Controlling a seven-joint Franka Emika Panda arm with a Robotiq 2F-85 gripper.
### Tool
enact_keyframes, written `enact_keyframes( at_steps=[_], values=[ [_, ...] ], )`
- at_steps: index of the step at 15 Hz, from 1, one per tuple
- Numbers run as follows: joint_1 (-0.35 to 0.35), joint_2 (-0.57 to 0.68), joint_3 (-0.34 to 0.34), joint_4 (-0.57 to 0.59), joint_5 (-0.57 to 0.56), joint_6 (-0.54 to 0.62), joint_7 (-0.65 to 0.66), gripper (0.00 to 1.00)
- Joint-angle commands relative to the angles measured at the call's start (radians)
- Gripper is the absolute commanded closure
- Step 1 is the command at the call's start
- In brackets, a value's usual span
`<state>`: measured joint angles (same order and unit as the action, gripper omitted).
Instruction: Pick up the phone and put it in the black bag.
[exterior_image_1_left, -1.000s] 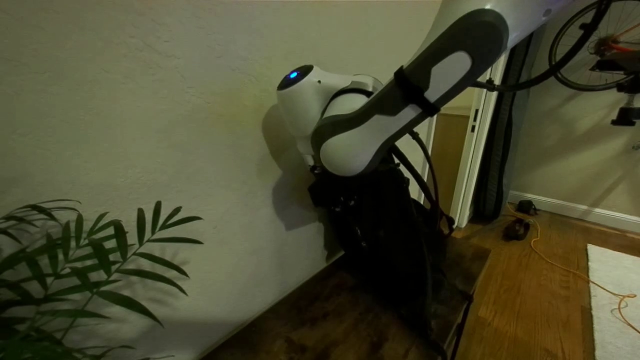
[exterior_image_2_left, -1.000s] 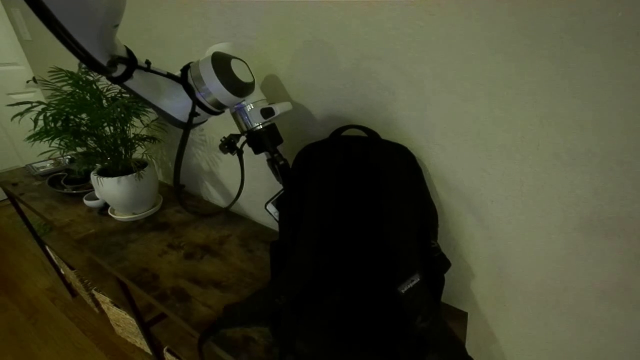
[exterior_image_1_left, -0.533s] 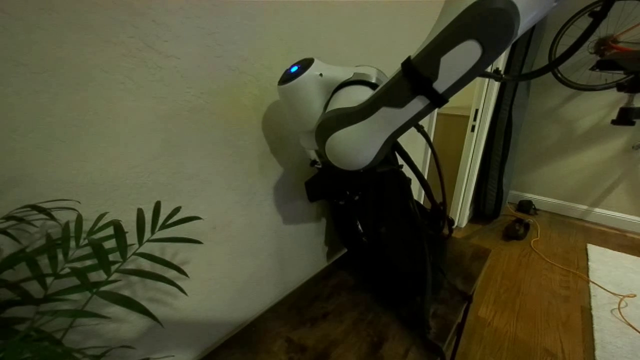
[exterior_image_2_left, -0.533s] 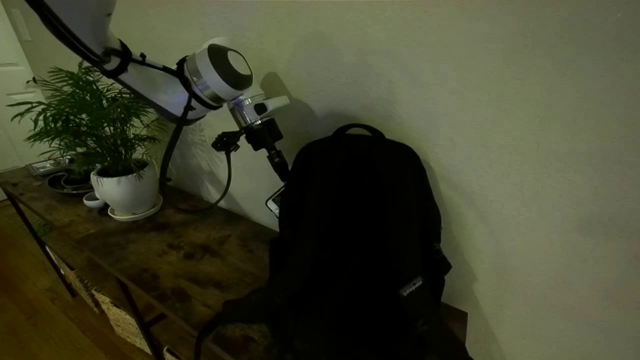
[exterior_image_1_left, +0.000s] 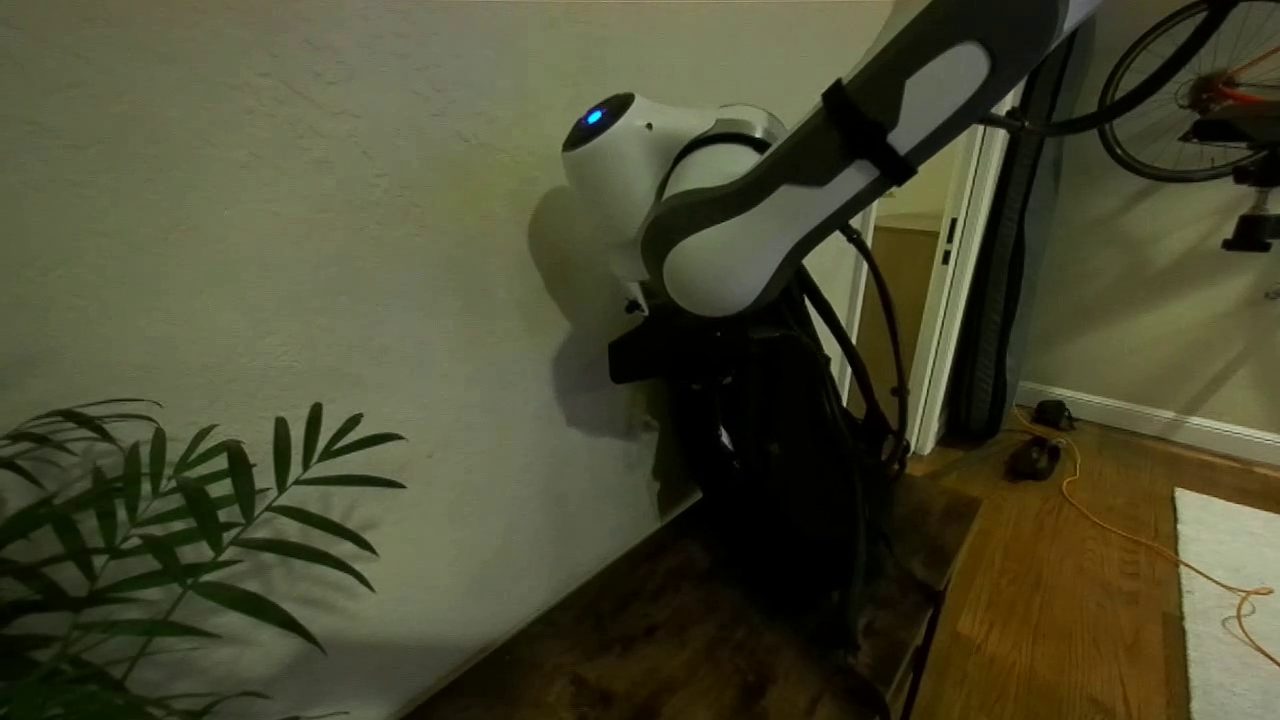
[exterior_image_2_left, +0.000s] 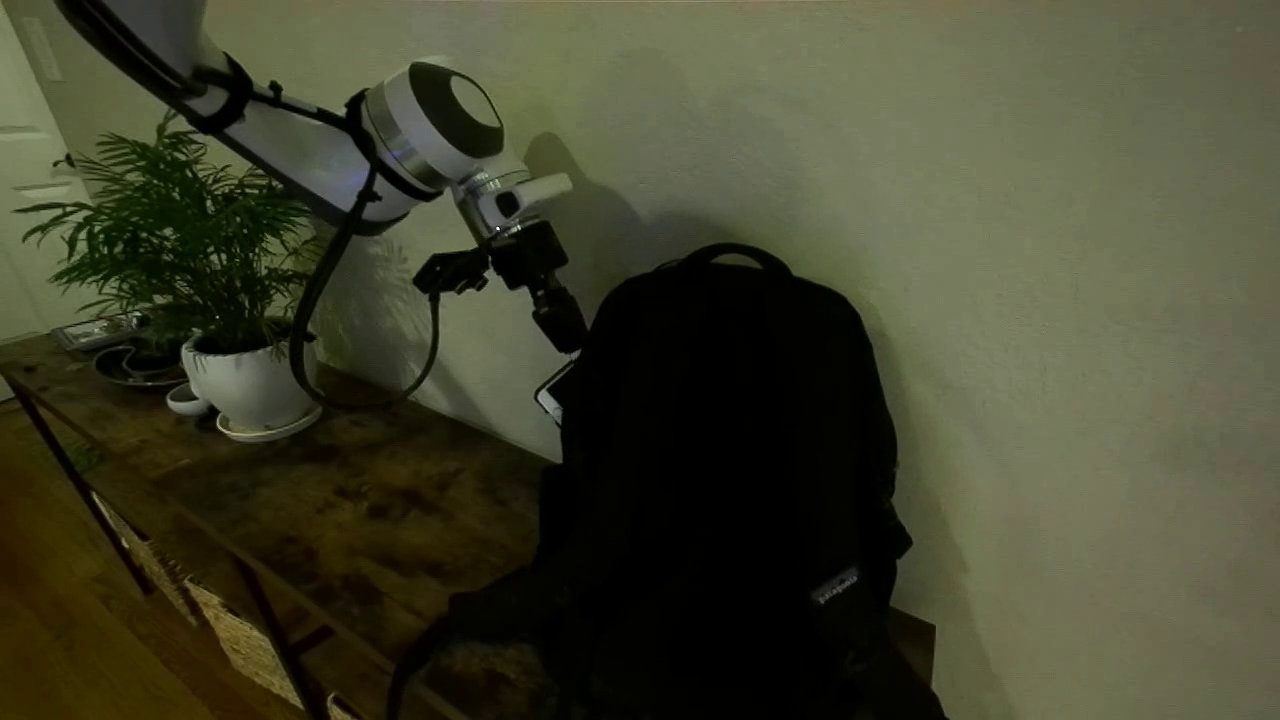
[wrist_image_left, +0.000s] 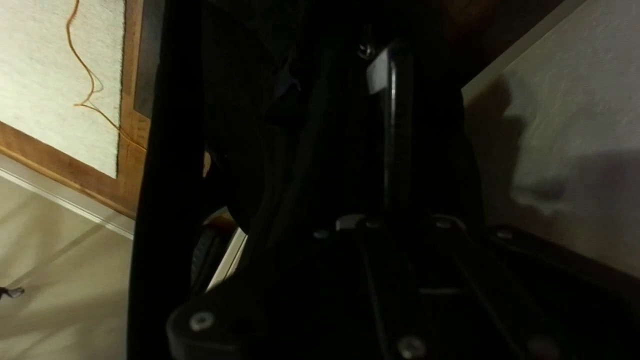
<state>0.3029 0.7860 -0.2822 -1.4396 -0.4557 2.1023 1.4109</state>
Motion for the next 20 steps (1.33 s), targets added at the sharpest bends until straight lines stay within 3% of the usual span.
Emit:
enact_keyframes(
  at_steps=[1, 9, 15, 20],
  values=[
    [0.008, -0.114, -0.004, -0.099, -0.034, -0.031, 0.093, 0.97],
    [-0.013, -0.215, 0.049, -0.209, -0.067, 0.093, 0.041, 0.97],
    [-0.009, -0.246, 0.07, -0.224, -0.121, 0.117, 0.035, 0.97],
    [-0.028, -0.21, 0.134, -0.188, -0.157, 0.179, -0.154, 0.97]
  ],
)
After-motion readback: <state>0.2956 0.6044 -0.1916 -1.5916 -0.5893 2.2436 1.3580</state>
